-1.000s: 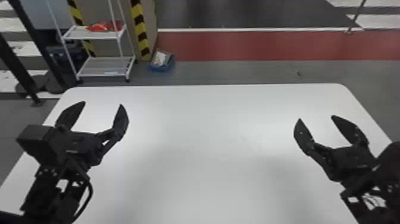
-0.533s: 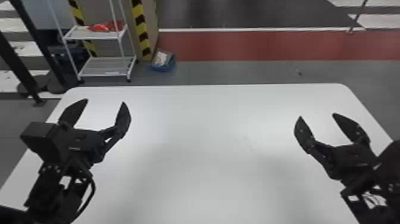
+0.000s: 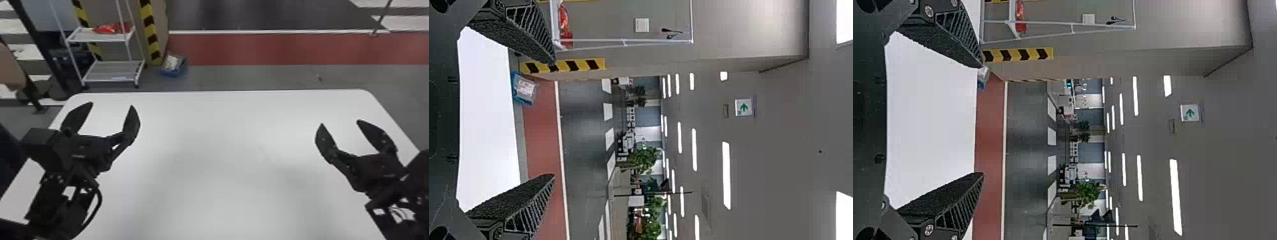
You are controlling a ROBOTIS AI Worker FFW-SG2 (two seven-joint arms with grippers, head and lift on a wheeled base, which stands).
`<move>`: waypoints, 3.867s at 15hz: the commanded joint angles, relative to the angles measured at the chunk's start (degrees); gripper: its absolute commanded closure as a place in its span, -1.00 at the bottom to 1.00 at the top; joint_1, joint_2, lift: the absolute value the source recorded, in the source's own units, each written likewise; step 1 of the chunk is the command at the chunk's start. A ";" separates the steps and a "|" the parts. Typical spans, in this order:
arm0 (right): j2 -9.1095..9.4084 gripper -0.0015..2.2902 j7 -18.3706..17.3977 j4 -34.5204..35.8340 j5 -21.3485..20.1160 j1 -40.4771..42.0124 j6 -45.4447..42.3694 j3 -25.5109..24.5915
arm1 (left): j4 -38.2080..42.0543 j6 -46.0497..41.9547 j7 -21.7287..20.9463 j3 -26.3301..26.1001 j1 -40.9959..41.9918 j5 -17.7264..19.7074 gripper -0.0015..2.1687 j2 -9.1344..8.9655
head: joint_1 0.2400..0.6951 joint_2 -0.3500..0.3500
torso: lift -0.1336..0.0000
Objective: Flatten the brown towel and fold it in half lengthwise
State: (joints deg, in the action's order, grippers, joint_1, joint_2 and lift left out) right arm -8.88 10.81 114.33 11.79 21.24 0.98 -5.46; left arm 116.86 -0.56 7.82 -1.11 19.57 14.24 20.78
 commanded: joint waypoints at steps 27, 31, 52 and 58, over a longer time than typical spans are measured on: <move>0.01 -0.89 0.00 1.15 -0.71 1.35 0.38 -0.34 | -1.20 0.00 -0.17 -1.00 -0.76 0.09 -0.92 0.13 | 1.00 0.04 | -0.92; 0.01 -0.88 0.00 0.89 -1.24 1.70 0.91 -0.70 | -1.55 0.00 -0.17 -1.00 -0.67 0.09 -0.92 0.13 | 1.00 0.04 | -0.92; -0.79 -0.72 4.57 -9.57 -5.46 -4.71 16.20 -7.90 | -2.08 -0.36 -0.17 -1.35 -0.50 0.35 -0.92 0.57 | 1.00 -0.20 | -0.92; -0.70 -0.72 4.57 -13.79 -5.81 -6.82 15.85 -8.96 | -2.25 -0.36 -0.35 -1.44 -0.50 0.35 -0.92 0.49 | 1.00 -0.28 | -0.92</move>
State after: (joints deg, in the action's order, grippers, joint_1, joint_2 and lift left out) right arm -9.65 15.38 101.71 6.21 15.12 17.01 -14.42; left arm 114.69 -0.92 7.47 -2.52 19.07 14.59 21.29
